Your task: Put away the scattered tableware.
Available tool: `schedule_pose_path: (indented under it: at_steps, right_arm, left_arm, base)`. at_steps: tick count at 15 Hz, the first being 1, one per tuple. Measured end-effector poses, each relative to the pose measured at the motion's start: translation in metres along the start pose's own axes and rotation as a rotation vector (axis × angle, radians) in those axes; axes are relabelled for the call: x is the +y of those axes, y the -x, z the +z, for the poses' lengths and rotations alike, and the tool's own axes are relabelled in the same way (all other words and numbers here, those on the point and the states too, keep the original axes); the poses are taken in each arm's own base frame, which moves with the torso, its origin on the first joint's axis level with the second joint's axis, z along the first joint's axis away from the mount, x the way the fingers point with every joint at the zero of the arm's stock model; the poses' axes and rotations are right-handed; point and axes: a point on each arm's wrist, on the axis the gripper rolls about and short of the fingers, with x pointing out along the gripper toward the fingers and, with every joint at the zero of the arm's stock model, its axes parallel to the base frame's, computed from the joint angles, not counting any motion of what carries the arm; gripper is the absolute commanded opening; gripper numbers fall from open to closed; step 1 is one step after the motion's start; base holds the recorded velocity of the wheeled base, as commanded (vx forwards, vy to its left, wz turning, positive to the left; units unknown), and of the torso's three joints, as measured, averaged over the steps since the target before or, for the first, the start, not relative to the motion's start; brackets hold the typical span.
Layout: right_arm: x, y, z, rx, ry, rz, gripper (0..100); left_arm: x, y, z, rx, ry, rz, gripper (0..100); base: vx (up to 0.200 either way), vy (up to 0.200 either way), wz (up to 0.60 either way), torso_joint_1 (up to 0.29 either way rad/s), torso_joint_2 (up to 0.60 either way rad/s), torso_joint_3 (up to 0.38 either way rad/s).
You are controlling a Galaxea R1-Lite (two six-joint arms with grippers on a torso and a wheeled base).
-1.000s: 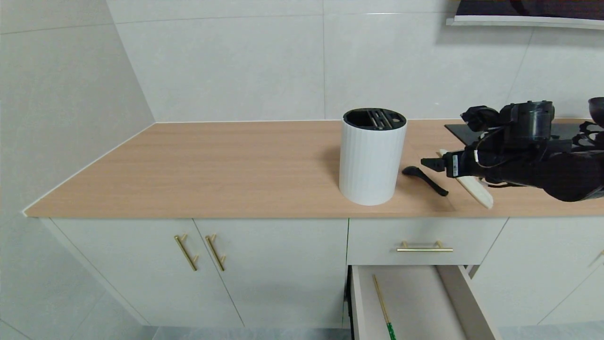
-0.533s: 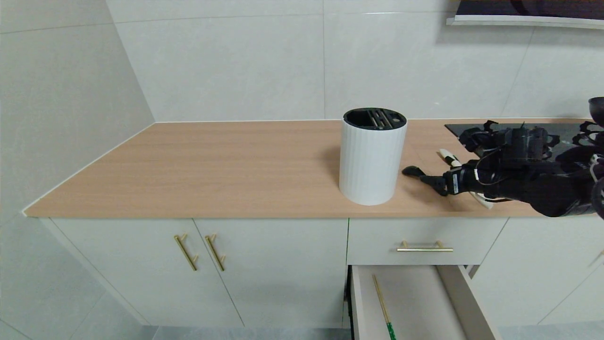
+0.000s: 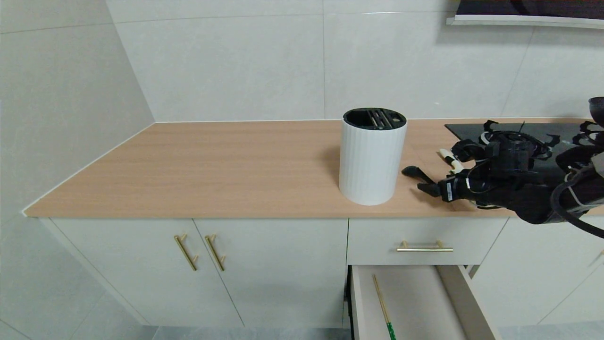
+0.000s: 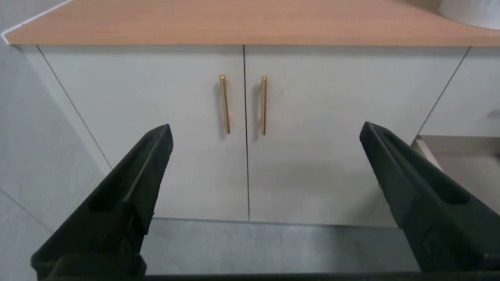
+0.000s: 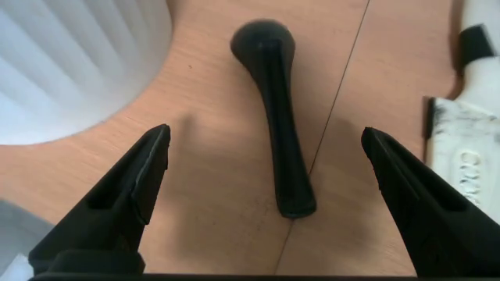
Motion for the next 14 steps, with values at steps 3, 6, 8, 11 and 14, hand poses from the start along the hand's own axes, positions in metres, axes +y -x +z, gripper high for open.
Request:
schedule_pose_path:
  at_steps: [3,6,8,11,14]
  right_arm:
    - [-0.003,-0.012,-0.006,-0.041,0.01,-0.009,100]
    - [-0.005,-0.02,-0.013,-0.034,0.005,-0.012,100]
    - [-0.01,-0.024,-0.016,-0.033,0.001,-0.022,100]
    - [-0.013,-0.026,-0.018,-0.03,-0.003,-0.027,0]
    - [-0.016,-0.026,-0.02,-0.028,-0.005,-0.031,0]
  left_arm:
    - [0.0,0.0,0.0,-0.001,0.0,0.0,100]
    - [0.0,0.0,0.0,0.0,0.0,0.0,100]
    - [0.0,0.0,0.0,-0.001,0.0,0.0,100]
    - [0.0,0.0,0.0,-0.001,0.0,-0.001,100]
    - [0.0,0.0,0.0,-0.001,0.0,-0.001,100]
  base:
    - [0.0,0.0,0.0,0.0,0.0,0.0]
    - [0.0,0.0,0.0,0.0,0.0,0.0]
    - [0.0,0.0,0.0,0.0,0.0,0.0]
    - [0.0,0.0,0.0,0.0,0.0,0.0]
    - [0.0,0.0,0.0,0.0,0.0,0.0]
